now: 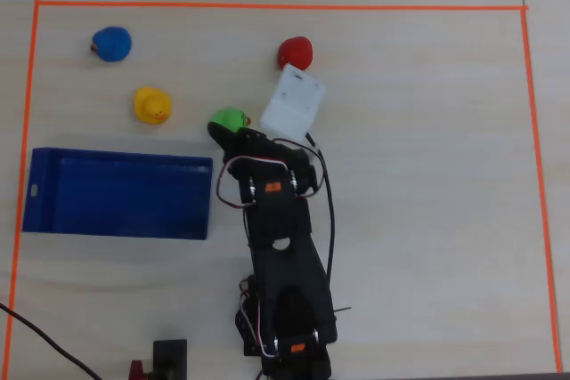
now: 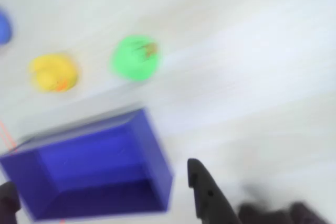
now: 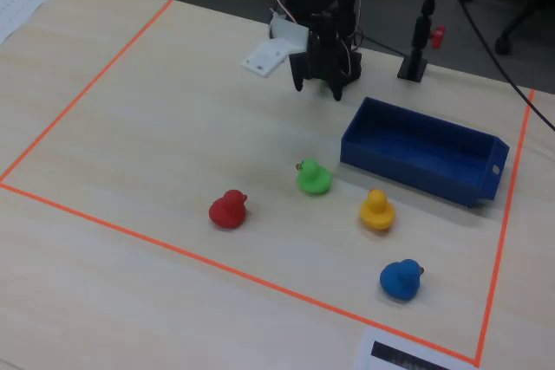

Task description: Grasp yellow duck and put it into box.

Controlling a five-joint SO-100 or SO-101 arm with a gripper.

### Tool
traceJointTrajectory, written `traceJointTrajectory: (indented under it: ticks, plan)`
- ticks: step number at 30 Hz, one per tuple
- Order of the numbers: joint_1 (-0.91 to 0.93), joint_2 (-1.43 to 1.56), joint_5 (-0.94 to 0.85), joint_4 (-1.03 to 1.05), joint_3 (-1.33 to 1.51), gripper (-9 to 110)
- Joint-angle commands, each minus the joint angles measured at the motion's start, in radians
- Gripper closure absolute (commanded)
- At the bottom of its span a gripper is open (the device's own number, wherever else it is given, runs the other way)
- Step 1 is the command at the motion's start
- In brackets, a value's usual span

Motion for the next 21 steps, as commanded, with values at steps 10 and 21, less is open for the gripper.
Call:
traceJointTrajectory:
  ticks: [10,21]
  plan:
    - [-0.299,-0.462,0.172,-0.181,-0.25,57]
    - [-0.331,-0.736,0.204,-0.341,-0.393,56]
